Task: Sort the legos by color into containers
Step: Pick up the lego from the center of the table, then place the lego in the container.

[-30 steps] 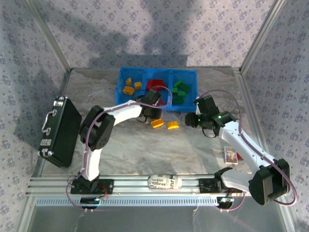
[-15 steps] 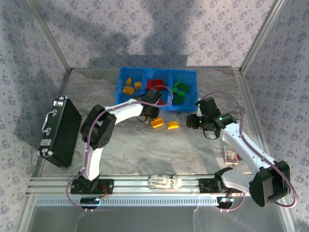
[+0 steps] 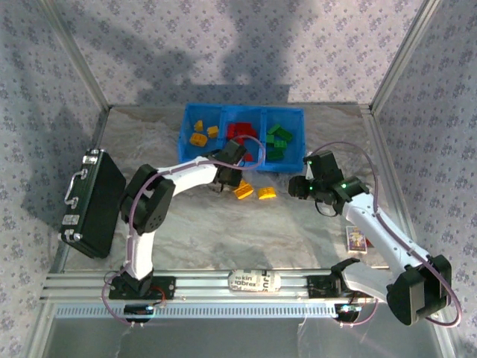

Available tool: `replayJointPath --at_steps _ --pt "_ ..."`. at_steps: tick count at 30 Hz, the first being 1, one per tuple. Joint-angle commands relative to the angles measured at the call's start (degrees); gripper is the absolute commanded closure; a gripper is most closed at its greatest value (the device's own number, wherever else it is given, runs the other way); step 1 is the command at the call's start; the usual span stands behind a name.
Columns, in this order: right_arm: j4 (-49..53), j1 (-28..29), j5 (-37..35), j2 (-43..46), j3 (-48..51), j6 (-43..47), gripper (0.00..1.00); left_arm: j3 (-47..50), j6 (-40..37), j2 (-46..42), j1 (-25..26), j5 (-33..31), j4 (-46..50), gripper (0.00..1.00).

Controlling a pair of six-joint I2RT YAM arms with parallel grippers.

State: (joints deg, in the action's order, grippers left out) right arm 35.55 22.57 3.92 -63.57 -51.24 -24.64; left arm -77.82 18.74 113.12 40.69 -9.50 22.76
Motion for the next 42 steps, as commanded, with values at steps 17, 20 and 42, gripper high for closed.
replayJointPath --at_steps 17,20,42 --pt "-4.6 -0.7 27.6 -5.6 0.0 -1.0 0.23 31.6 0.4 -32.7 7.9 8.8 -22.0 0.65" --pt "-8.1 -0.5 31.2 -6.6 0.7 -3.8 0.27 35.9 -0.2 -37.4 9.9 9.5 -27.4 0.64" --pt "-18.4 6.4 43.3 -10.8 -1.6 -12.3 0.31 47.0 -6.3 -51.9 22.9 -4.7 -42.1 0.64"
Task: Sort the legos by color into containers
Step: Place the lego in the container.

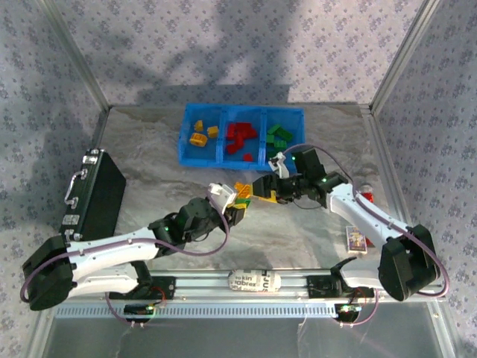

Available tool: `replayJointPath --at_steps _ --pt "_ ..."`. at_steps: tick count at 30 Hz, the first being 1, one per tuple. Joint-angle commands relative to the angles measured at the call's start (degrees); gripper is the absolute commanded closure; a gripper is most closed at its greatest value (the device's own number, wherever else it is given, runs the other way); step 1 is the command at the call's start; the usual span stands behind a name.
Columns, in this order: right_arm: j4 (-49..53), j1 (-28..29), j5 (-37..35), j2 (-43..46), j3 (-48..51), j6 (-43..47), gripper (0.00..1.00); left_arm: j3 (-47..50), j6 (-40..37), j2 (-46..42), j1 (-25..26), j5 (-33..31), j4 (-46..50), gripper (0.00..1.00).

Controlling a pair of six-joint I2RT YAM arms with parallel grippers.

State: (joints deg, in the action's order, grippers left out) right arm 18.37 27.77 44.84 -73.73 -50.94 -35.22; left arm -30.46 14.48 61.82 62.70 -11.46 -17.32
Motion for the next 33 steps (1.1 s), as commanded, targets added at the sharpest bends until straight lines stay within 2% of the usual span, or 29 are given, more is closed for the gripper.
replayJointPath --at_steps 1,18,33 --pt "-1.5 1.7 2.5 -0.8 -2.0 -1.9 0.31 -0.2 -2.0 -0.7 1.0 -2.8 -2.5 0.64" --pt "1.1 6.1 1.0 -1.5 -3.9 -0.3 0.35 -1.5 -2.5 0.5 1.3 -3.4 -1.7 0.64" --pt "2.5 6.7 -0.5 -2.6 -4.3 1.6 0.50 -2.9 -2.7 1.5 1.4 -2.0 -1.5 0.63"
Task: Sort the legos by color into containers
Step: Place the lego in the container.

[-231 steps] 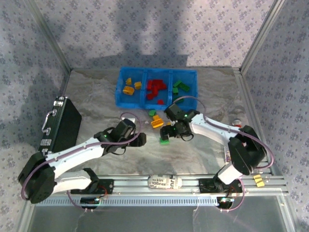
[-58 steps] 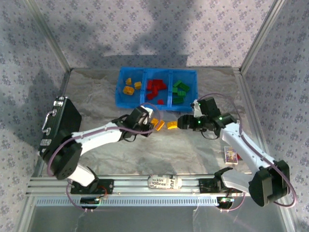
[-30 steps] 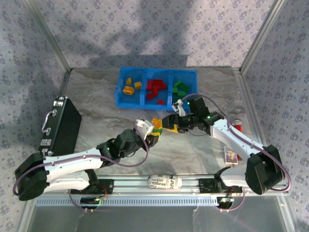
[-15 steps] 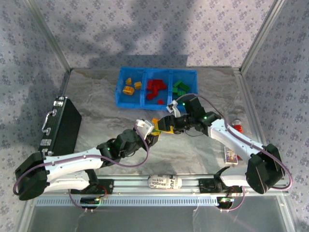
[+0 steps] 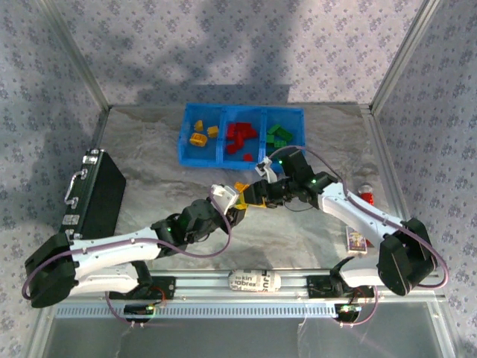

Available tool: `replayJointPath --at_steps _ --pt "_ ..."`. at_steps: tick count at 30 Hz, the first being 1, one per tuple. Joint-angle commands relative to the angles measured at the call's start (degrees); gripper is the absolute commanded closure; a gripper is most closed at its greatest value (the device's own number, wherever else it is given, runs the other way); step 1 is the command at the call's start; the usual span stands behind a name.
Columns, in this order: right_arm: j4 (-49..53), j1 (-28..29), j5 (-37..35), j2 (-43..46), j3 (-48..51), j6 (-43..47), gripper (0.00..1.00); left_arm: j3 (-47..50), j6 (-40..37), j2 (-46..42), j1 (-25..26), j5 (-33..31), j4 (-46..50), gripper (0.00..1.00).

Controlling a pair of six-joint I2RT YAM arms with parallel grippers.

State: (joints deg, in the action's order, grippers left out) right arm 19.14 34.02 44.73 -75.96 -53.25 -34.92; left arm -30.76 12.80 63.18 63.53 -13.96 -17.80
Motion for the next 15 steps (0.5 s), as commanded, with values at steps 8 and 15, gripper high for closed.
replayJointPath --at_steps 8,15 --pt "2.2 0.7 -1.2 -0.2 -2.2 1.5 0.58 -3.5 -1.3 0.1 0.5 1.0 -0.4 0.62" --pt "2.4 0.3 -2.0 0.5 -1.7 1.1 0.61 -4.3 -0.8 0.0 0.5 1.5 -0.1 0.47"
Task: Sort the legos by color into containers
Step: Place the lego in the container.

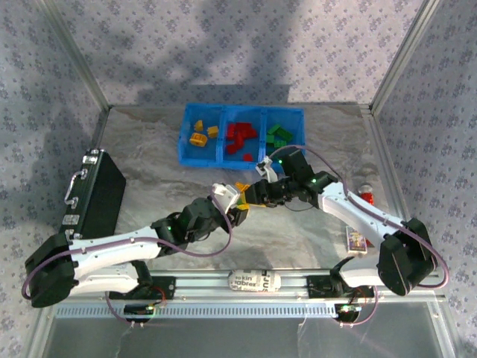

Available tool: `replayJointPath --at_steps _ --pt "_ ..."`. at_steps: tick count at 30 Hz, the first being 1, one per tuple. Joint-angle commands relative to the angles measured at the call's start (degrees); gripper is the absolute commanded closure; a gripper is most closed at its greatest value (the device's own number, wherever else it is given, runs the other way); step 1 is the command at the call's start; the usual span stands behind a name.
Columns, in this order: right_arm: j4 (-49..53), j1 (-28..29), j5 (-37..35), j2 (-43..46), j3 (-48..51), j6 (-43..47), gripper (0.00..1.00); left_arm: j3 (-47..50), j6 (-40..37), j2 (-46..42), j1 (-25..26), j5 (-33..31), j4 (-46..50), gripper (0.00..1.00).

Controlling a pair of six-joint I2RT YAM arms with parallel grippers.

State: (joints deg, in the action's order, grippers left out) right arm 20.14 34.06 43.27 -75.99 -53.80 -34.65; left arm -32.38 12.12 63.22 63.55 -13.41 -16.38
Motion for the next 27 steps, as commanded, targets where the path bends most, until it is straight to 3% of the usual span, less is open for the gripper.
replayJointPath --at_steps 1,6,13,16,22,27 --pt "1.3 0.1 -0.5 0.5 -1.1 0.7 0.61 -2.7 -0.1 -0.1 0.5 0.8 -1.3 0.44" --pt "1.9 -2.1 -1.5 1.1 -1.0 0.3 0.63 -2.6 0.4 -1.2 0.5 0.4 -0.7 0.31" --pt "10.9 -10.1 -8.5 2.3 -4.0 4.4 0.65 -2.0 2.3 -3.3 0.5 -2.1 3.9 0.30" --pt "16.1 -12.5 -16.0 1.5 -6.7 7.3 0.63 -1.9 4.9 -3.1 0.4 -3.8 7.1 0.30" --pt "21.5 -14.9 -24.7 -5.5 -18.0 12.2 0.63 -1.8 10.6 -2.2 0.4 -5.4 13.1 0.29" --pt "27.3 -16.5 -34.8 -17.5 -33.7 14.4 0.65 -2.7 13.1 -1.4 0.5 -4.4 16.7 0.28"
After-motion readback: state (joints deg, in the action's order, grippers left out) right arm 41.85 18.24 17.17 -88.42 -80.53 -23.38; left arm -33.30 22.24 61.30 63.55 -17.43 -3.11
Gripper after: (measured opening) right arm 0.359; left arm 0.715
